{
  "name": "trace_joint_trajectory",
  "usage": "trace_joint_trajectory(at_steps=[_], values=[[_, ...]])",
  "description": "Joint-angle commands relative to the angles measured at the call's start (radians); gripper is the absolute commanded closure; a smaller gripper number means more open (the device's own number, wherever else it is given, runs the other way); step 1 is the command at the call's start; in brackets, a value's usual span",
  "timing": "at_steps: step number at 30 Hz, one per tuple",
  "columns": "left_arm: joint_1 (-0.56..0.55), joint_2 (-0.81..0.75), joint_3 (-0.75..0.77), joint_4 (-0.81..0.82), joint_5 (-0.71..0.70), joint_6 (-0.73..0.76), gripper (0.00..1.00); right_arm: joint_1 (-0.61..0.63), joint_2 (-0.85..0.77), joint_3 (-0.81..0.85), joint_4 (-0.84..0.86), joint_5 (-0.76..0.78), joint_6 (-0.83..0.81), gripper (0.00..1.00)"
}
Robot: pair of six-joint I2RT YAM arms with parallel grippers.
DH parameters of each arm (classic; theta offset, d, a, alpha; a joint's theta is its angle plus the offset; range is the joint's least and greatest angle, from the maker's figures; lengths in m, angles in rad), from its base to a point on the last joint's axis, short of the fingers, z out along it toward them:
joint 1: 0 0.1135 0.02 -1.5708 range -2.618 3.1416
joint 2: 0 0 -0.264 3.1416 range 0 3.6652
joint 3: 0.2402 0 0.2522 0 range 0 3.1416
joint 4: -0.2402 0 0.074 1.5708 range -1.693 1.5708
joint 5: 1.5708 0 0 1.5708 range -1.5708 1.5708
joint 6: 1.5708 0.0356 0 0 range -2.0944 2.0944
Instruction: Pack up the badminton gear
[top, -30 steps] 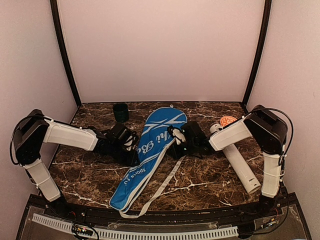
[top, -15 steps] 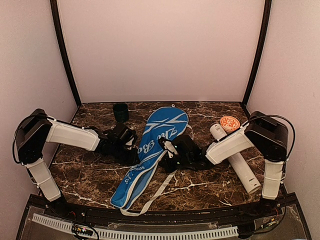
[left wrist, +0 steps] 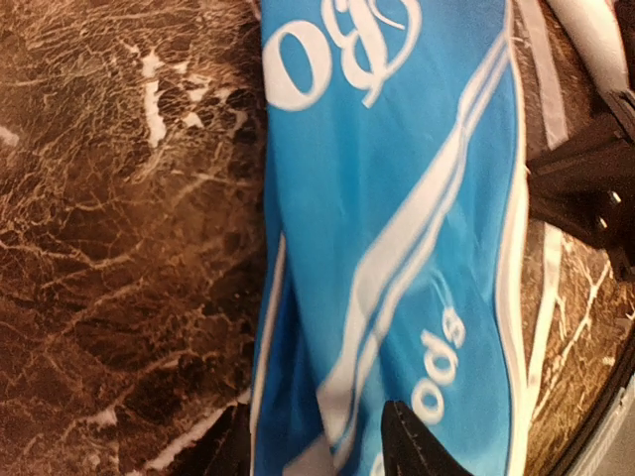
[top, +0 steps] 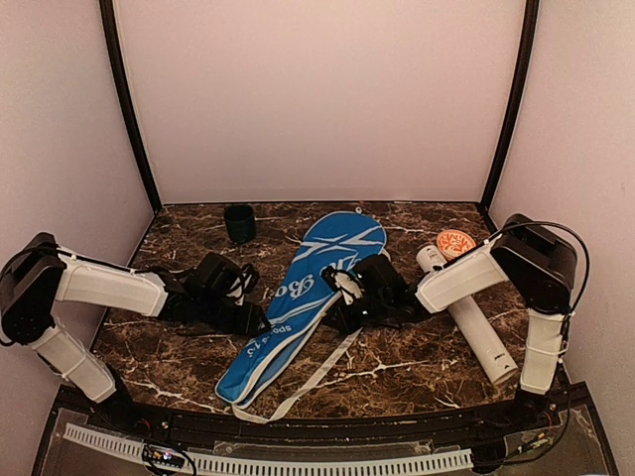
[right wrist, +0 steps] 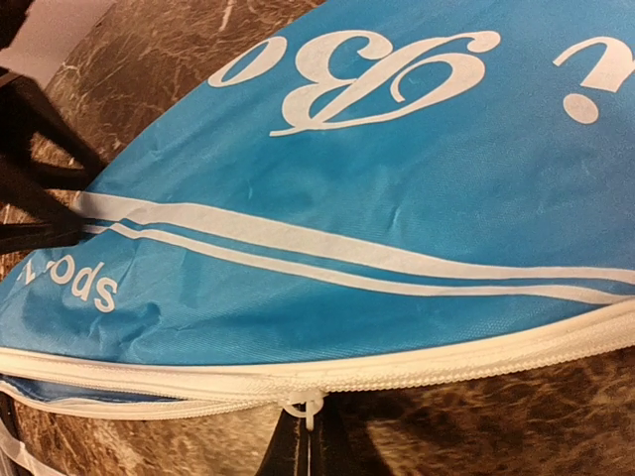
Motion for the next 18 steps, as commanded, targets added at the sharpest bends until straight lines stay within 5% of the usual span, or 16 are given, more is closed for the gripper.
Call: trace_joint_trajectory(at_steps=[1,5,12,18], values=[[-0.013,-0.126,-0.054,0.026,0.083,0.109,0.53,-0.091,0.062,0.036,-0.216,0.035,-0.1,1.0],[-0.045,-0.16,-0.083,0.013,0.061,0.142,0.52,-0.138,0.076,0.077,-0.252,0.048,-0.141,1.0],[-0.065,0.005,-0.019,-0.065,0.023,0.094,0.54,-0.161,0.098,0.132,-0.273,0.053,-0.152,1.0],[-0.209,0.082,0.025,-0.01,0.084,0.09,0.58,-0.161,0.116,0.178,-0.279,0.044,-0.15,1.0]])
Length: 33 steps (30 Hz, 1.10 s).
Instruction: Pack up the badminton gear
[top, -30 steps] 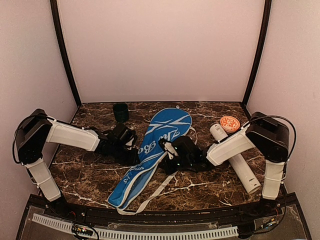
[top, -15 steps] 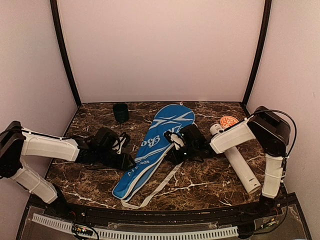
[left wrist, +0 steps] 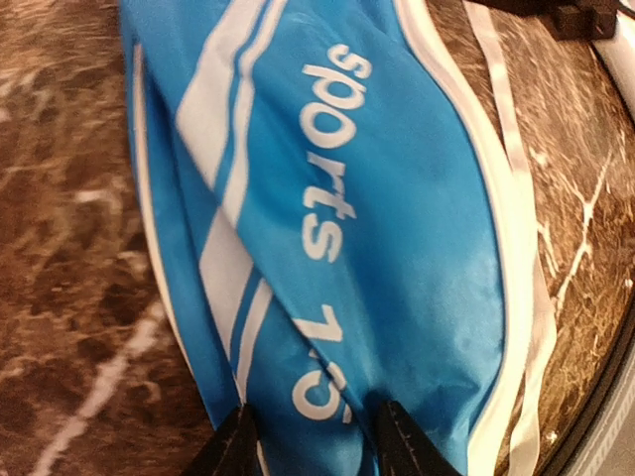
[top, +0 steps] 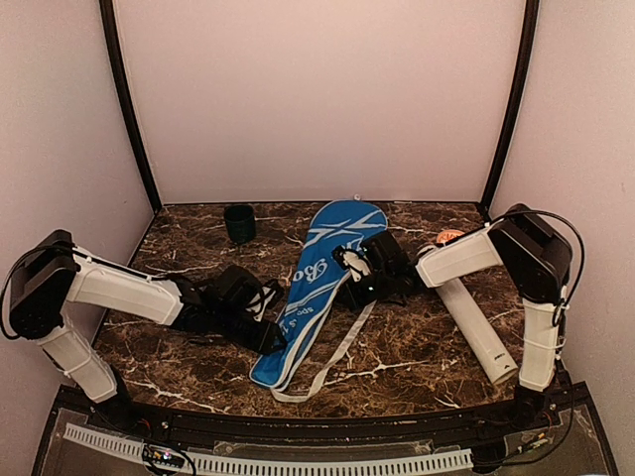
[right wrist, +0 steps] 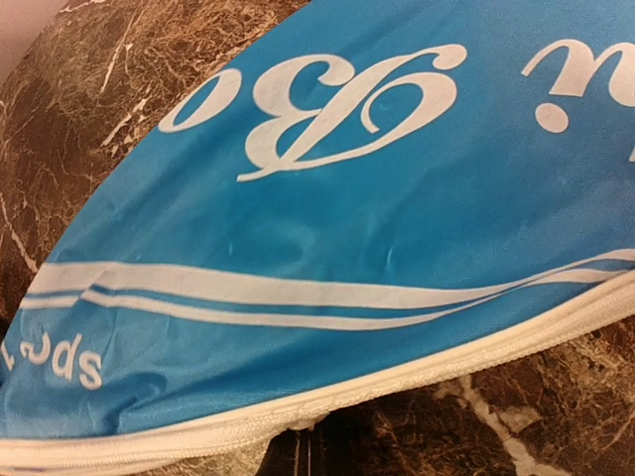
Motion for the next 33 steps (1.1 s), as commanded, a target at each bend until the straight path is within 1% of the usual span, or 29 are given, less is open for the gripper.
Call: trace_joint_trajectory(at_steps=[1,2,5,8,10,12,14,15,18,21,23,26,30,33], values=[[-0.106,0.045,0.003,0.02,0.082,-0.016,0.59,-0.006,0.063,0.023,-0.104,0.036,-0.017,1.0],[-0.123,0.048,-0.003,0.049,0.096,-0.023,0.59,-0.006,0.063,0.03,-0.106,0.035,-0.017,1.0],[-0.148,0.026,-0.01,0.056,0.073,-0.034,0.61,-0.007,0.057,0.031,-0.115,0.038,-0.028,1.0],[-0.149,-0.068,-0.05,0.048,0.002,-0.014,0.6,-0.007,0.025,-0.006,-0.125,0.05,-0.044,1.0],[-0.149,-0.156,-0.083,0.044,-0.052,0.025,0.55,-0.007,0.002,-0.045,-0.124,0.044,-0.048,1.0],[-0.159,-0.251,-0.132,0.075,-0.085,0.065,0.5,-0.007,-0.009,-0.08,-0.111,0.029,-0.043,1.0],[-0.21,-0.339,-0.189,0.132,-0.141,0.135,0.41,-0.007,-0.009,-0.104,-0.094,0.009,-0.038,1.0],[-0.246,-0.371,-0.211,0.155,-0.179,0.173,0.39,-0.008,-0.007,-0.113,-0.085,0.004,-0.035,1.0],[-0.365,-0.411,-0.253,0.207,-0.244,0.336,0.37,-0.007,0.004,-0.119,-0.075,-0.017,-0.035,1.0],[-0.481,-0.408,-0.327,0.326,-0.283,0.489,0.37,-0.007,0.005,-0.119,-0.067,-0.03,-0.037,1.0],[-0.52,-0.38,-0.364,0.402,-0.293,0.539,0.37,-0.007,0.005,-0.124,-0.06,-0.043,-0.037,1.0],[-0.558,-0.291,-0.384,0.494,-0.309,0.608,0.39,-0.007,0.005,-0.132,-0.062,-0.051,-0.044,1.0],[-0.587,-0.171,-0.351,0.559,-0.376,0.698,0.43,-0.005,0.007,-0.128,-0.07,-0.063,-0.056,1.0],[-0.589,-0.133,-0.35,0.627,-0.418,0.726,0.44,0.001,0.003,-0.13,-0.072,-0.072,-0.058,1.0]])
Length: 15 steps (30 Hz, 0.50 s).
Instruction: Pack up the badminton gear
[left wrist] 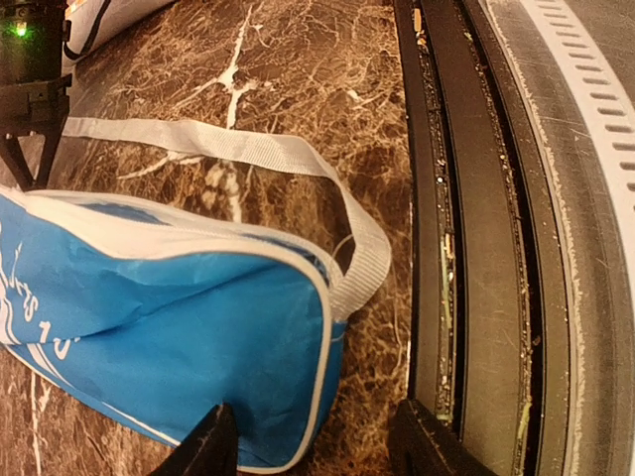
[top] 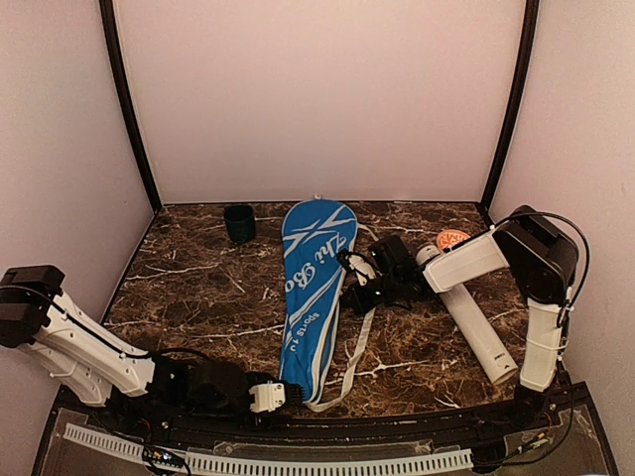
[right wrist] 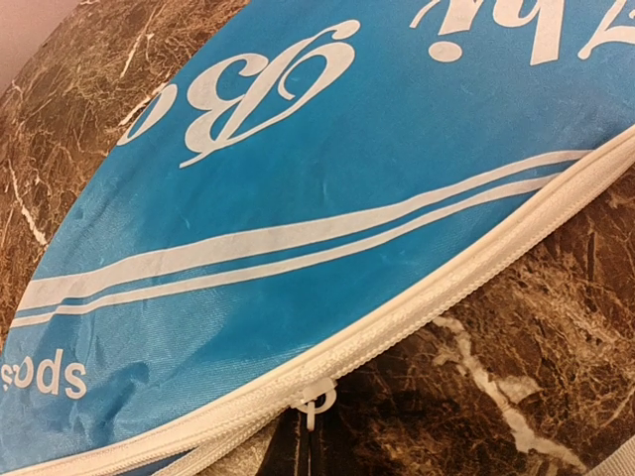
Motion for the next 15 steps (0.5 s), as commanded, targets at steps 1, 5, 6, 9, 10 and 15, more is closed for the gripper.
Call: trace_joint_trajectory(at_steps=[1,5,6,9,10,15], values=[[-0.009,0.035,0.015,0.163,-0.099,0.11,0.44,0.015,0.034,-0.044,-0.153,-0.024,-0.016,1.0],[-0.009,0.047,0.011,0.189,-0.133,0.14,0.45,0.028,0.026,-0.048,-0.166,-0.049,-0.022,1.0],[-0.009,0.046,0.013,0.184,-0.135,0.158,0.45,0.034,0.026,-0.045,-0.175,-0.055,-0.024,1.0],[-0.007,0.035,0.005,0.191,-0.107,0.183,0.45,0.05,0.024,-0.043,-0.19,-0.052,-0.031,1.0],[-0.008,0.047,0.006,0.197,-0.099,0.196,0.45,0.054,0.02,-0.047,-0.187,-0.057,-0.032,1.0],[-0.008,0.107,-0.004,0.222,-0.042,0.19,0.5,0.068,0.011,-0.063,-0.186,-0.073,-0.037,1.0]])
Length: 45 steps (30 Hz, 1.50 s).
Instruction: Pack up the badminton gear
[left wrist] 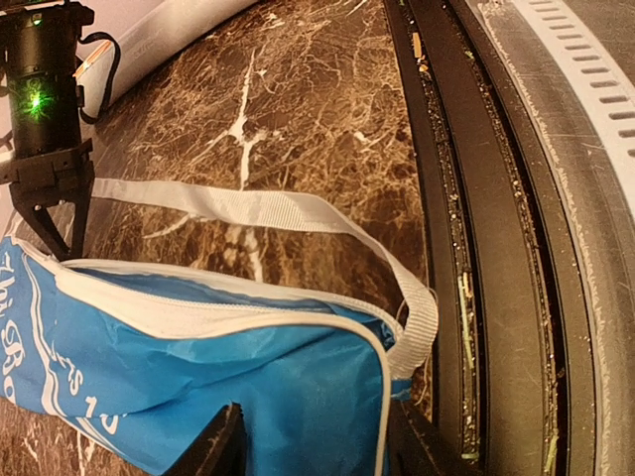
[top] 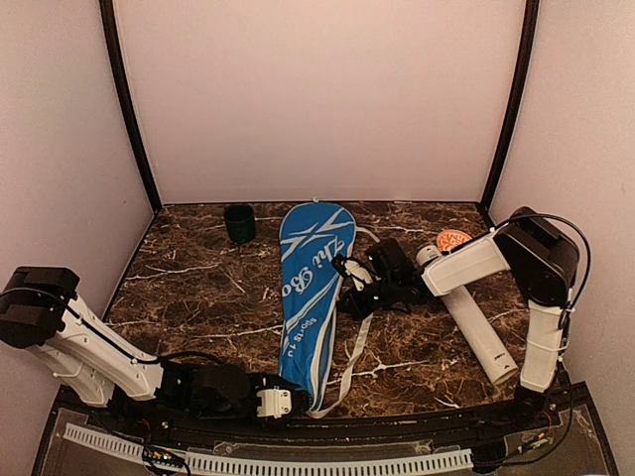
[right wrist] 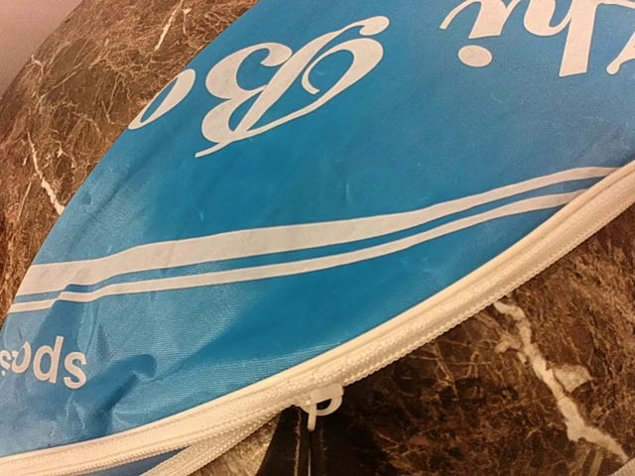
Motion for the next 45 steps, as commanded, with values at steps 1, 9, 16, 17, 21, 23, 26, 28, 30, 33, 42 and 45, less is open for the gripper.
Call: trace_joint_trajectory(at_steps=[1,9,16,17,21,23,26,28,30,33,42,45], values=[[0.003,0.027,-0.009,0.047,0.04,0.001,0.5,0.039,0.022,-0.052,-0.169,-0.054,-0.02,1.0],[0.003,0.03,-0.028,0.038,0.085,-0.029,0.47,0.063,0.008,-0.045,-0.188,-0.062,-0.03,1.0],[-0.004,0.01,-0.011,0.006,0.127,-0.055,0.42,0.063,0.024,-0.041,-0.189,-0.058,-0.032,1.0],[-0.005,0.025,-0.007,0.007,0.128,-0.049,0.42,0.064,0.023,-0.045,-0.186,-0.058,-0.031,1.0],[-0.008,0.047,-0.014,0.024,0.161,-0.052,0.42,0.061,0.027,-0.061,-0.175,-0.061,-0.034,1.0],[-0.013,0.028,-0.028,0.028,0.185,-0.066,0.41,0.058,0.035,-0.056,-0.174,-0.06,-0.038,1.0],[-0.026,0.002,-0.038,0.017,0.187,-0.08,0.39,0.056,0.042,-0.046,-0.179,-0.06,-0.045,1.0],[-0.027,0.001,-0.036,0.007,0.188,-0.078,0.39,0.055,0.042,-0.045,-0.182,-0.055,-0.049,1.0],[-0.03,0.01,-0.029,-0.001,0.194,-0.07,0.39,0.052,0.043,-0.045,-0.18,-0.055,-0.048,1.0],[-0.032,0.02,-0.039,0.032,0.147,-0.087,0.4,0.049,0.041,-0.045,-0.182,-0.058,-0.048,1.0],[0.005,0.072,-0.048,0.103,0.047,-0.115,0.6,0.08,-0.012,-0.067,-0.2,-0.081,-0.065,1.0],[0.032,0.072,-0.052,0.121,0.041,-0.125,0.61,0.103,-0.021,-0.092,-0.204,-0.07,-0.066,1.0]])
